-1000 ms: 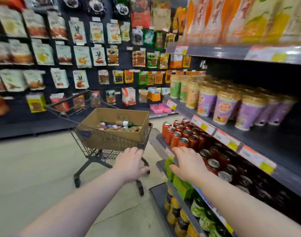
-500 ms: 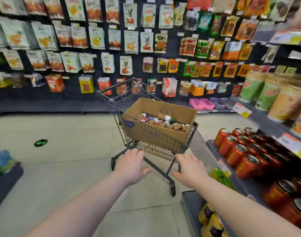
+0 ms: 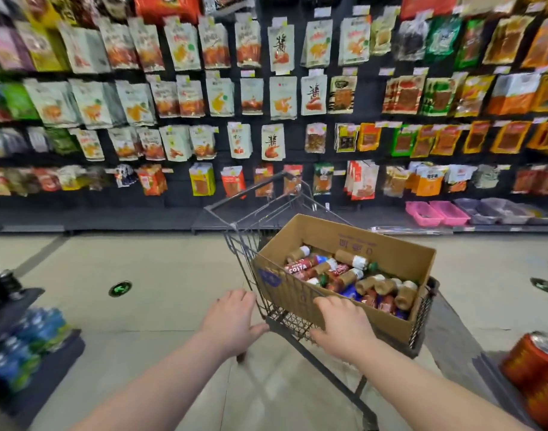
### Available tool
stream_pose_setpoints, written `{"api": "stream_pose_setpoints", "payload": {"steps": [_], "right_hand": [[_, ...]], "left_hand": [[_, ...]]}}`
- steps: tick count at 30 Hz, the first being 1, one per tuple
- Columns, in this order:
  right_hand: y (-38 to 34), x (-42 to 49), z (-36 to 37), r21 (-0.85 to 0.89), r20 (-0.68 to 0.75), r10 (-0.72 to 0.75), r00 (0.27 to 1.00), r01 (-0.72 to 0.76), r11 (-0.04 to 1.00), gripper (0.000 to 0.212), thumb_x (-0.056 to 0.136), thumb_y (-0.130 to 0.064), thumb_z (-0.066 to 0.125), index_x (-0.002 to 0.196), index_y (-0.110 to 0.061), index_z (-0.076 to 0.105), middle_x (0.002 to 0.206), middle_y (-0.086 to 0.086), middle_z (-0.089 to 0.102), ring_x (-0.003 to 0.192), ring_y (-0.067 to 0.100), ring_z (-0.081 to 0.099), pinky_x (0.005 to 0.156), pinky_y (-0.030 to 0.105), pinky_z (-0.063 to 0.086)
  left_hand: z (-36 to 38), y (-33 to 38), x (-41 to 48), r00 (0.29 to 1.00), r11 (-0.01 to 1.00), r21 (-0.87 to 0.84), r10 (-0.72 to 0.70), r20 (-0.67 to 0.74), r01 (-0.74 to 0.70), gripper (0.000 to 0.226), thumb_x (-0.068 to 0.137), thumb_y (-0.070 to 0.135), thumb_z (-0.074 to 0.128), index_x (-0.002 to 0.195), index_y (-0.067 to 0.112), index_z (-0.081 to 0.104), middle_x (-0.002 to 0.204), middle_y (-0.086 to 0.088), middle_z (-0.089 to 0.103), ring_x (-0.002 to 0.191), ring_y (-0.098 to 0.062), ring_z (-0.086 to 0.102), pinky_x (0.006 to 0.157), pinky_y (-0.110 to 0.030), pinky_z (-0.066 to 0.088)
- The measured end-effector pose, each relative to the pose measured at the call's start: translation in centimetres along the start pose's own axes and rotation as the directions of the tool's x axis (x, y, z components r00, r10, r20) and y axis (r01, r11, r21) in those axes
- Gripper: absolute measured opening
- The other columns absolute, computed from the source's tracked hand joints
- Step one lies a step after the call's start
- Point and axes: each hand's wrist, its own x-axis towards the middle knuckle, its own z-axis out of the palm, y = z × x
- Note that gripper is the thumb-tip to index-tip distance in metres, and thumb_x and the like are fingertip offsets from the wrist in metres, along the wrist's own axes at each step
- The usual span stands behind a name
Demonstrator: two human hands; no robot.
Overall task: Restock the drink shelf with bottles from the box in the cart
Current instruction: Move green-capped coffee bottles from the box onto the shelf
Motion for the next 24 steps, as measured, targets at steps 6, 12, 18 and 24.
{"api": "stream_pose_setpoints", "payload": {"steps": [6,12,18,24], "right_hand": [[4.5,5.5,0.0,0.003,0.044,0.038,0.998,-0.038,0.999,0.059,0.085,-0.048,0.054,0.137,-0.027,0.035,0.136,-0.002,0.045,0.126,0.023,0.04,0.108,0.043,0.032],[9.4,7.9,-0.1,0.029,0.048,0.127,0.991,-0.128,0.991,0.056,0.086,-0.049,0.053,0.135,-0.028,0.036,0.137,-0.003,0.043,0.128,0.024,0.038,0.104,0.042,0.032],[14.6,9.6,0.4,0.029,0.055,0.304,0.951,-0.306,0.952,0.062,0.085,-0.051,0.053,0.14,-0.028,0.032,0.142,-0.003,0.041,0.13,0.024,0.038,0.105,0.04,0.034],[18.1,14.2,0.9,0.043,0.082,0.492,0.867,-0.497,0.867,0.057,0.086,-0.048,0.052,0.137,-0.029,0.035,0.139,-0.003,0.043,0.128,0.022,0.04,0.104,0.04,0.037]], "left_hand": [[1.4,1.9,6.7,0.998,1.0,0.001,0.028,0.048,-0.028,0.067,0.085,0.061,0.046,0.137,0.019,0.035,0.138,-0.003,0.041,0.128,-0.023,0.037,0.105,-0.037,0.034],[1.7,5.0,13.7,0.992,0.992,-0.048,0.119,0.033,-0.117,0.066,0.081,0.061,0.051,0.133,0.022,0.04,0.134,-0.001,0.046,0.124,-0.021,0.041,0.103,-0.038,0.038],[3.6,9.0,20.9,0.954,0.957,-0.034,0.289,0.083,-0.287,0.064,0.082,0.061,0.051,0.13,0.02,0.042,0.13,-0.003,0.048,0.12,-0.023,0.044,0.099,-0.039,0.041],[5.8,10.3,29.8,0.892,0.904,-0.059,0.428,0.147,-0.424,0.063,0.083,0.06,0.051,0.129,0.018,0.042,0.13,-0.004,0.048,0.12,-0.023,0.044,0.099,-0.04,0.042]]}}
